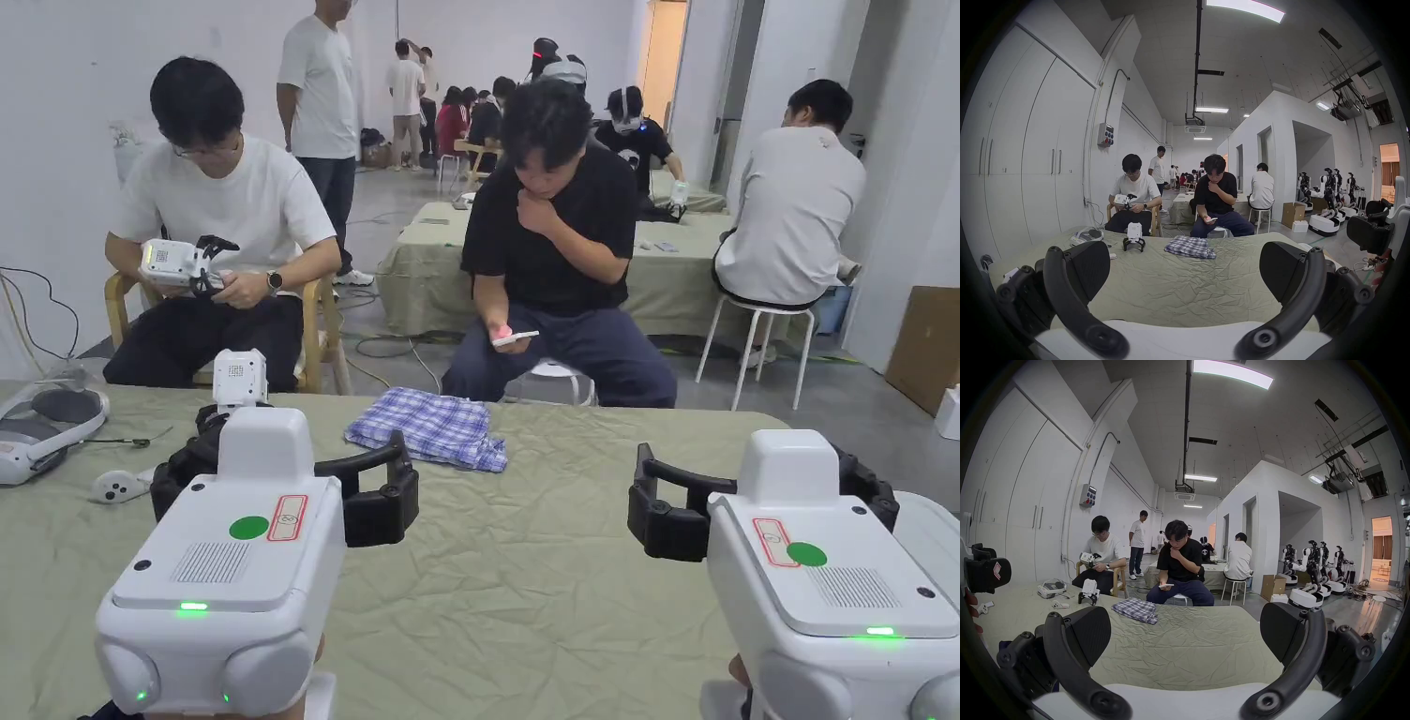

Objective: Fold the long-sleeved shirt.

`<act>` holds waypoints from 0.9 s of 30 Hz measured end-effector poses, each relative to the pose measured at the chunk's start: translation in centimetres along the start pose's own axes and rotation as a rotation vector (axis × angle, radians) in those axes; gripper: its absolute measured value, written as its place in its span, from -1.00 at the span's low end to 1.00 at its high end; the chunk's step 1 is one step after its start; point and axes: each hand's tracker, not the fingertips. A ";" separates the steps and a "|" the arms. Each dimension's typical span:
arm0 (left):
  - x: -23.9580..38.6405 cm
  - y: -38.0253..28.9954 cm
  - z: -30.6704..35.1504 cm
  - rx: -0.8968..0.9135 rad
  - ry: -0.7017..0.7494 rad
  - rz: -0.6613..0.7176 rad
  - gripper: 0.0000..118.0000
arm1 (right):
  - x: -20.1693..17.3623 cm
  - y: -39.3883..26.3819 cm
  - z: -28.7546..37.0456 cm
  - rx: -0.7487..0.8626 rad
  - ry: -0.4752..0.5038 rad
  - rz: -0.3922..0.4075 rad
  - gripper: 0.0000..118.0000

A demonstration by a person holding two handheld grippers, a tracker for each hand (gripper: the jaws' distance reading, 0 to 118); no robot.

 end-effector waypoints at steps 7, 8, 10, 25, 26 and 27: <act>0.0 0.1 0.0 0.005 -0.020 0.001 0.87 | -0.1 0.2 0.0 0.007 0.001 0.007 1.00; 0.0 0.0 0.1 0.006 -0.020 0.000 0.87 | -0.1 0.3 0.1 0.009 0.004 0.008 1.00; 0.1 0.1 0.1 0.002 -0.019 0.004 0.87 | -0.2 0.4 0.1 0.012 0.002 0.013 1.00; 0.1 0.4 0.2 0.011 -0.019 0.002 0.87 | -0.2 0.4 0.3 0.014 0.002 0.011 1.00; 0.1 0.4 0.2 0.012 -0.018 0.001 0.87 | -0.2 0.4 0.3 0.015 0.003 0.010 1.00; 0.1 0.4 0.2 0.011 -0.017 0.001 0.87 | -0.2 0.5 0.3 0.015 0.002 0.010 1.00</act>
